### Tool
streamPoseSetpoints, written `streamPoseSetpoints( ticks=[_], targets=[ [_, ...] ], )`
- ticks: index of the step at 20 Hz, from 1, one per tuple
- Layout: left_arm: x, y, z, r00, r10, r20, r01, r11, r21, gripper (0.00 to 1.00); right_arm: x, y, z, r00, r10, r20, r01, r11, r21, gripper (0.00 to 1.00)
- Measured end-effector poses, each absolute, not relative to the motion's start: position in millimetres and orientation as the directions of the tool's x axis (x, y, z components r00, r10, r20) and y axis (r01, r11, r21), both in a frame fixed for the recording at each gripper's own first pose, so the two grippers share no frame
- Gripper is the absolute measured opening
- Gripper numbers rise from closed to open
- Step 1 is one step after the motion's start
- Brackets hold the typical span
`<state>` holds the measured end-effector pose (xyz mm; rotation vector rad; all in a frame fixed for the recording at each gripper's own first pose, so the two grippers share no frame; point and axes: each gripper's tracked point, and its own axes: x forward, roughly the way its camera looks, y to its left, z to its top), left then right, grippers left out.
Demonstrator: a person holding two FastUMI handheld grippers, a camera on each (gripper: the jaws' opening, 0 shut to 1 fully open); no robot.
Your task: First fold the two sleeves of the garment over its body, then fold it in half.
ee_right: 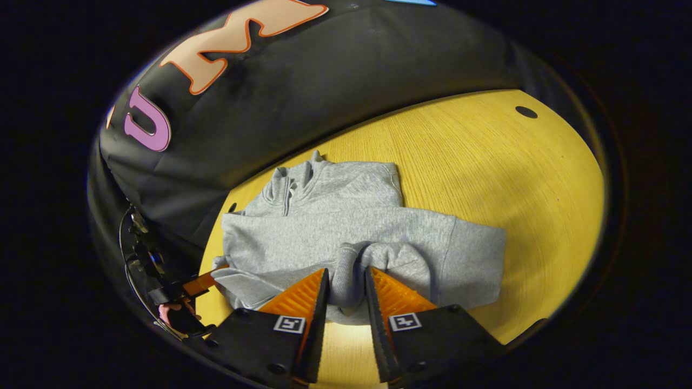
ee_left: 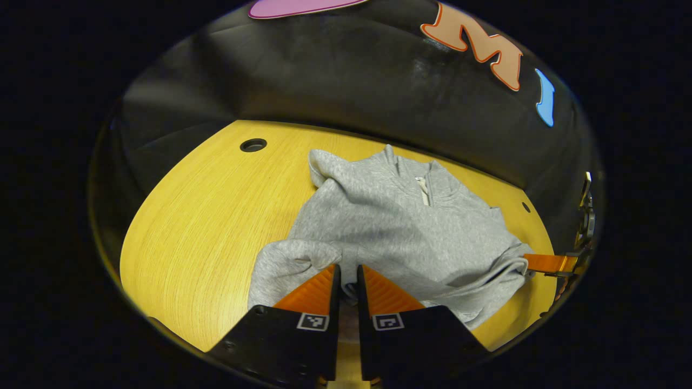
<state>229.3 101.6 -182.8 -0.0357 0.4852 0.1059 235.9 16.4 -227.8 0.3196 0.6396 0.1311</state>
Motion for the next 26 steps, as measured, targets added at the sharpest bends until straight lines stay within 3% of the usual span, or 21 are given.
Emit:
streamPoseSetpoints(
  ticks=[1, 3, 5, 6, 9, 14, 20, 26],
  targets=[
    [229, 98, -180, 0.881, 0.076, -0.467, -0.085, 0.996, 0.0, 0.24, 236, 18, -222, 0.801, 0.228, -0.554, -0.034, 0.941, 0.338, 0.49],
    [225, 97, -165, 0.888, 0.08, -0.453, -0.055, 0.996, 0.067, 0.59, 237, 20, -211, 0.82, 0.224, -0.526, -0.055, 0.946, 0.318, 0.75],
    [223, 98, -134, 0.917, 0.099, -0.385, -0.045, 0.988, 0.148, 0.8, 231, 16, -191, 0.848, 0.221, -0.482, -0.08, 0.952, 0.296, 0.95],
    [220, 93, -116, 0.932, 0.091, -0.35, -0.031, 0.984, 0.173, 0.83, 227, 15, -182, 0.858, 0.214, -0.467, -0.084, 0.955, 0.284, 0.96],
    [200, 77, -79, 0.958, 0.051, -0.282, 0.012, 0.977, 0.214, 0.87, 208, 7, -161, 0.883, 0.169, -0.437, -0.084, 0.975, 0.207, 0.97],
    [141, 64, -52, 0.966, -0.003, -0.259, 0.054, 0.981, 0.188, 0.86, 148, 18, -123, 0.908, 0.174, -0.38, -0.138, 0.983, 0.12, 0.97],
    [68, 44, -61, 0.953, -0.05, -0.297, 0.084, 0.991, 0.102, 0.87, 72, 44, -102, 0.909, 0.216, -0.356, -0.187, 0.976, 0.116, 0.97],
    [18, 40, -75, 0.95, -0.014, -0.312, 0.048, 0.994, 0.101, 0.88, 17, 61, -101, 0.916, 0.237, -0.324, -0.208, 0.971, 0.121, 0.98]
  ],
)
